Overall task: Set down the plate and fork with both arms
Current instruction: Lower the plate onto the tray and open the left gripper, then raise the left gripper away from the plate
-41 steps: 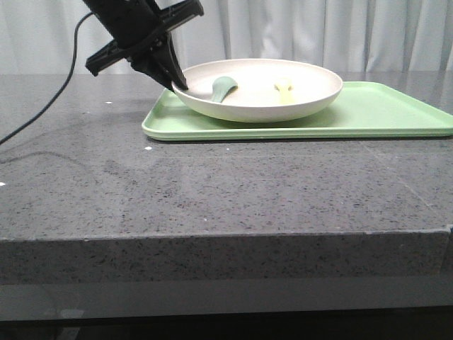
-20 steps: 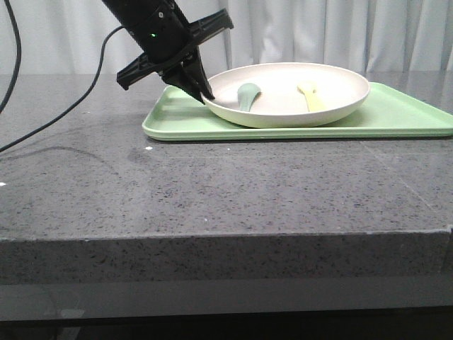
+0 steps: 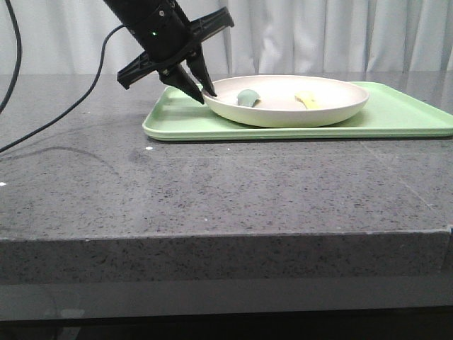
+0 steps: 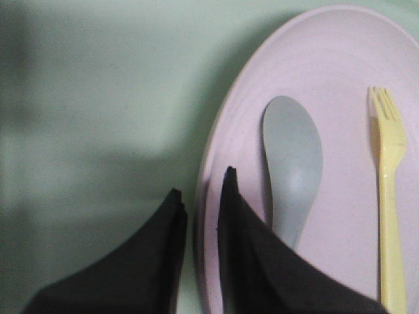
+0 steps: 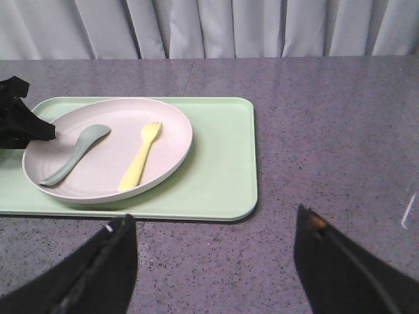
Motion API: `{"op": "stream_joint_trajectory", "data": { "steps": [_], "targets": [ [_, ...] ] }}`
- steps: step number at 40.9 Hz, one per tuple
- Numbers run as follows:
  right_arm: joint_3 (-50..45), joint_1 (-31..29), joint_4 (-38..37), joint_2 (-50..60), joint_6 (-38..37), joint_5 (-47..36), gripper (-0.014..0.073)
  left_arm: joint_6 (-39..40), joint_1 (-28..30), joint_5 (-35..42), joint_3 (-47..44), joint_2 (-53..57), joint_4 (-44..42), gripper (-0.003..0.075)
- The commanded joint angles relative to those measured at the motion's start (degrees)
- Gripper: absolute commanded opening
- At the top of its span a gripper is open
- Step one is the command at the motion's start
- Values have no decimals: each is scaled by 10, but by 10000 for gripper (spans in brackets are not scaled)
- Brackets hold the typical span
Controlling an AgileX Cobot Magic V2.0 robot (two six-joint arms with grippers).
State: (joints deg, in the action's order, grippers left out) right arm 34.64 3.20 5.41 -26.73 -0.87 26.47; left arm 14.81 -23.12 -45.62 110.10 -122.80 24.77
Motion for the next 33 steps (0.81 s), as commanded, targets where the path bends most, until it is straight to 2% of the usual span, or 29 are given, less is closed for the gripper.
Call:
{"op": "stream_joint_trajectory", "data": {
  "steps": [1, 8, 24, 26, 33],
  "targets": [
    [22, 0, 1, -7, 3, -42, 533, 6, -5, 27, 19, 36, 18, 216],
    [22, 0, 1, -7, 3, -42, 533, -14, -5, 12, 22, 55, -3, 226],
    [22, 0, 1, -7, 3, -41, 533, -14, -3, -29, 21, 150, -192, 211],
    [22, 0, 1, -7, 3, -41, 533, -14, -3, -23, 15, 163, -206, 176],
    [22, 0, 1, -7, 3, -41, 533, -14, -3, 48, -61, 231, -229, -18]
  ]
}}
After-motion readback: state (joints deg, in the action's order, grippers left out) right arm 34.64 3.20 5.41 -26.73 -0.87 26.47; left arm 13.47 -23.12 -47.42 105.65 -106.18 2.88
